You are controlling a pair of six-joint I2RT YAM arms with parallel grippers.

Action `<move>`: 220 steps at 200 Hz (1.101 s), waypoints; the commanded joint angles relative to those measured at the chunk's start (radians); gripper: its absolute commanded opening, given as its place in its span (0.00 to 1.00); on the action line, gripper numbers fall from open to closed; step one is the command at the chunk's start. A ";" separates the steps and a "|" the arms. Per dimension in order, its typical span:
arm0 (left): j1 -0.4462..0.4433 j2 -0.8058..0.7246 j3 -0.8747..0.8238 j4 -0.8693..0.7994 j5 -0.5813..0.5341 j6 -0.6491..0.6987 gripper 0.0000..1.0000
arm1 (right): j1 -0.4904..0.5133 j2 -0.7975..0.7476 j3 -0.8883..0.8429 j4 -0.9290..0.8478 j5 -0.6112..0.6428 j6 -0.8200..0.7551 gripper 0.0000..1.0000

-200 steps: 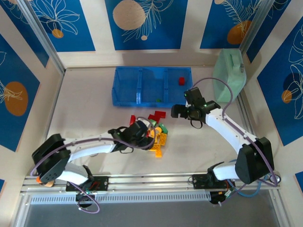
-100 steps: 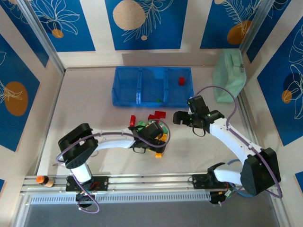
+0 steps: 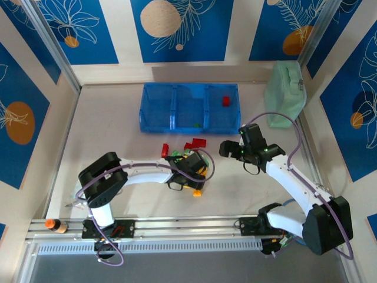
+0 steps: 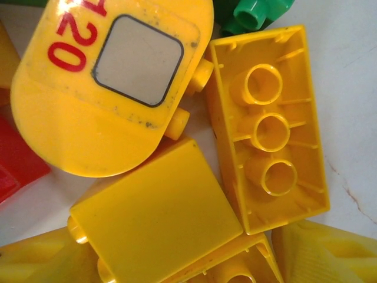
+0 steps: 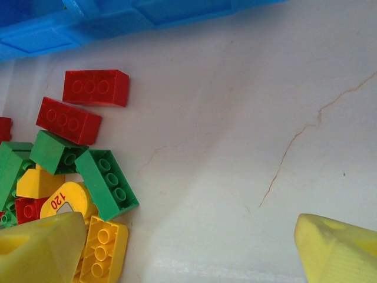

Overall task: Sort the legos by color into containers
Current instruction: Pick up the lego from the middle-left of the table.

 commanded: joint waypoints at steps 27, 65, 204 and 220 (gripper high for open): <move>-0.038 0.031 -0.021 -0.087 -0.014 -0.060 0.83 | -0.008 -0.024 -0.033 0.023 -0.032 0.024 0.92; -0.044 0.010 -0.043 -0.087 -0.030 -0.084 0.81 | -0.008 -0.027 -0.039 0.026 -0.032 0.024 0.91; -0.060 0.003 -0.062 -0.094 -0.062 -0.130 0.61 | -0.008 -0.037 -0.041 0.028 -0.037 0.022 0.90; -0.065 0.005 -0.054 -0.119 -0.087 -0.133 0.58 | -0.009 -0.043 -0.045 0.023 -0.024 0.021 0.90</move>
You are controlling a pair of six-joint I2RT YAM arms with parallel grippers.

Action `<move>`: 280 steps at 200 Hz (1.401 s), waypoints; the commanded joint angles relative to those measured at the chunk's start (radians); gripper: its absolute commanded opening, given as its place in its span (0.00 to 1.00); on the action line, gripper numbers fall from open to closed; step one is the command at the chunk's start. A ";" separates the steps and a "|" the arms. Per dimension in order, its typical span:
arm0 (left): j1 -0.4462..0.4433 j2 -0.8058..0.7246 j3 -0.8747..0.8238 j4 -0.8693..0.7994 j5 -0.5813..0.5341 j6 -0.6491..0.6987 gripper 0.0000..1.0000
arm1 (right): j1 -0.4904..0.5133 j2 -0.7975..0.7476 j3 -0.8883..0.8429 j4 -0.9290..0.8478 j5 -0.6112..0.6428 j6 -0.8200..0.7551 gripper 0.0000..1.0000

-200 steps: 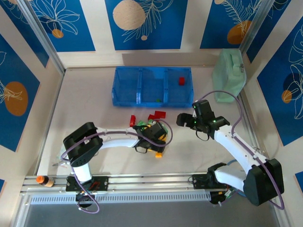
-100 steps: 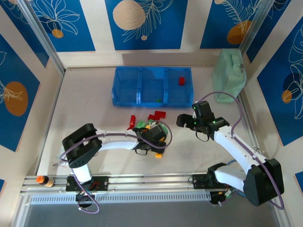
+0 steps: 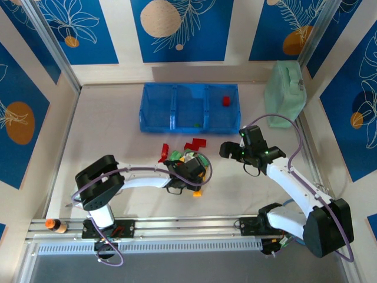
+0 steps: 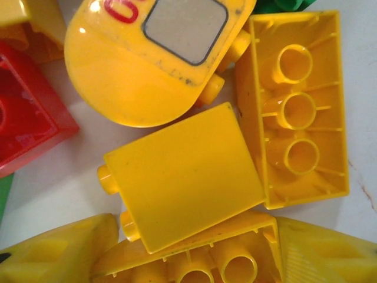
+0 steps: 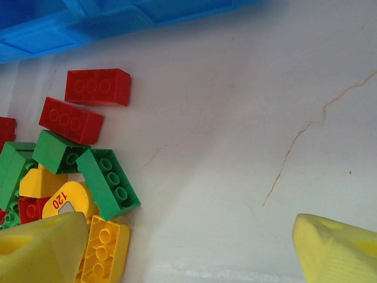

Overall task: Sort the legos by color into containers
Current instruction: Pick up the lego from the middle-left of the table, then place the lego in the container.

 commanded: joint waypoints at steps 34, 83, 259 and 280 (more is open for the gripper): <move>-0.026 0.008 -0.004 -0.156 -0.036 -0.017 0.55 | -0.007 -0.036 -0.015 -0.007 -0.016 0.012 0.90; -0.012 -0.110 0.011 -0.202 -0.086 0.008 0.56 | -0.007 -0.043 -0.007 -0.009 -0.021 0.009 0.90; 0.731 0.217 0.808 -0.291 -0.001 0.503 0.71 | 0.257 -0.109 0.048 -0.184 0.052 0.050 0.91; 0.739 0.244 0.900 -0.338 0.009 0.515 0.83 | 0.291 -0.124 0.049 -0.220 0.054 0.048 0.94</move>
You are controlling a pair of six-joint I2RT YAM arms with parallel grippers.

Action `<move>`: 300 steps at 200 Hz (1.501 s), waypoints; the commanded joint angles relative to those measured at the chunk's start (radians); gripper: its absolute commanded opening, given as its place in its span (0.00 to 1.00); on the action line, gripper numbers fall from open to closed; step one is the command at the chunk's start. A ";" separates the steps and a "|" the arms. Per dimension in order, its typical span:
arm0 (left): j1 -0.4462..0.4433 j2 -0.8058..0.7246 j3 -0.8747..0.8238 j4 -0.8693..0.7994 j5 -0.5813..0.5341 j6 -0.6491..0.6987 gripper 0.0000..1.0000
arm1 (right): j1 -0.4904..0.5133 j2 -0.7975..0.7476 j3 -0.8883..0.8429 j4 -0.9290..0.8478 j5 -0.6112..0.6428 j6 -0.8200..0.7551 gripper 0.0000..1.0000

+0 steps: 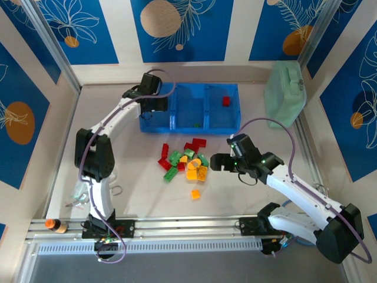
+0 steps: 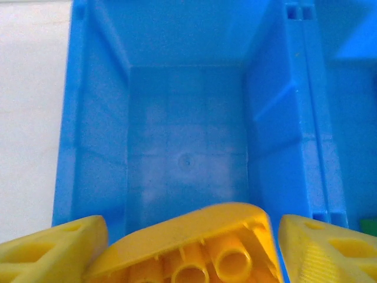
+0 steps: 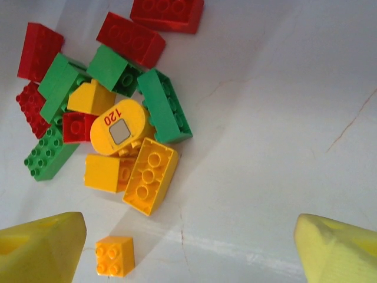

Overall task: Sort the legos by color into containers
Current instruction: Place the lego in the container, then pick up the lego from the bottom-center of the table.

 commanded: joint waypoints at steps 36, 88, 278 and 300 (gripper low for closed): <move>-0.019 -0.126 0.049 -0.027 0.043 0.052 0.86 | 0.127 -0.035 0.008 -0.113 0.002 0.035 0.96; -0.068 -0.412 -0.252 0.078 0.053 0.025 0.86 | 0.314 0.094 0.008 -0.082 -0.006 0.080 0.89; -0.165 -1.225 -1.211 0.088 0.038 -0.291 0.81 | 0.527 0.745 0.416 -0.170 0.086 0.165 0.30; -0.170 -1.255 -1.213 0.067 0.039 -0.290 0.80 | 0.492 0.736 0.522 -0.198 0.117 0.112 0.29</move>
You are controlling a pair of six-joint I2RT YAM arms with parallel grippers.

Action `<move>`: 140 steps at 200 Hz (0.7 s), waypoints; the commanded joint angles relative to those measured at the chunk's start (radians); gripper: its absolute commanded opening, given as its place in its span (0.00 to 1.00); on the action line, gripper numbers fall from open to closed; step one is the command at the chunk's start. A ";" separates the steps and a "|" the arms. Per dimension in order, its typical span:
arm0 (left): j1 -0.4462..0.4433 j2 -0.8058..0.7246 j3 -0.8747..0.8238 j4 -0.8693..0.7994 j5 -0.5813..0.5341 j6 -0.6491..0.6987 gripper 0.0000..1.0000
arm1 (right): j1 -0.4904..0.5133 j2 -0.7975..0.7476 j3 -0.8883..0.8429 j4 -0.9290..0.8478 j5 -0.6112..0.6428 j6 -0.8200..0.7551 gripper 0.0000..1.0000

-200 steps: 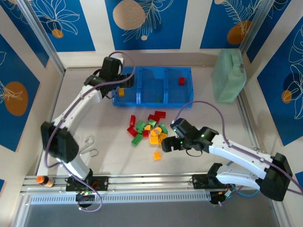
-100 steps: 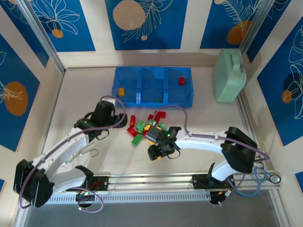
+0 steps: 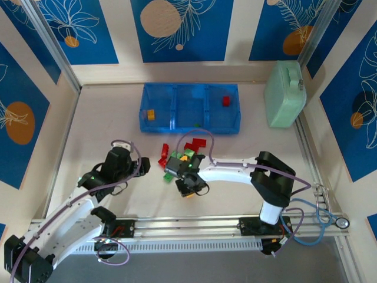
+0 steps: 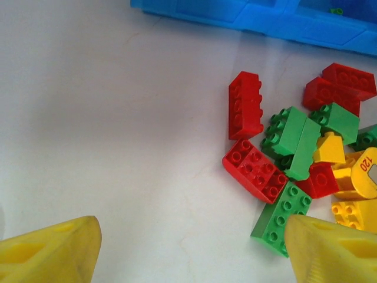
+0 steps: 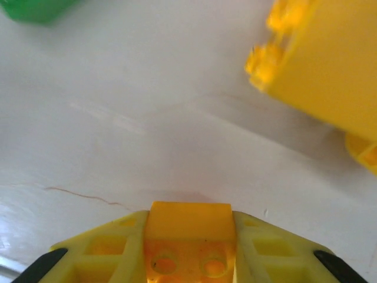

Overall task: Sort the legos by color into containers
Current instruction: Pick up the lego from the bottom-center of the table, then place the lego in the container.

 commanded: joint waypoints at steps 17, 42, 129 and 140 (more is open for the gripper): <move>-0.023 -0.046 -0.007 -0.046 0.004 -0.009 0.80 | -0.080 0.001 0.232 -0.082 0.074 -0.114 0.29; -0.061 -0.047 0.001 -0.072 -0.012 -0.008 0.80 | -0.177 0.099 0.483 -0.095 0.076 -0.234 0.29; -0.254 -0.078 -0.021 -0.146 -0.114 -0.091 0.80 | -0.368 0.720 1.429 -0.250 0.067 -0.452 0.30; -0.265 -0.078 -0.014 -0.155 -0.118 -0.094 0.80 | -0.383 0.778 1.525 -0.266 0.074 -0.463 0.30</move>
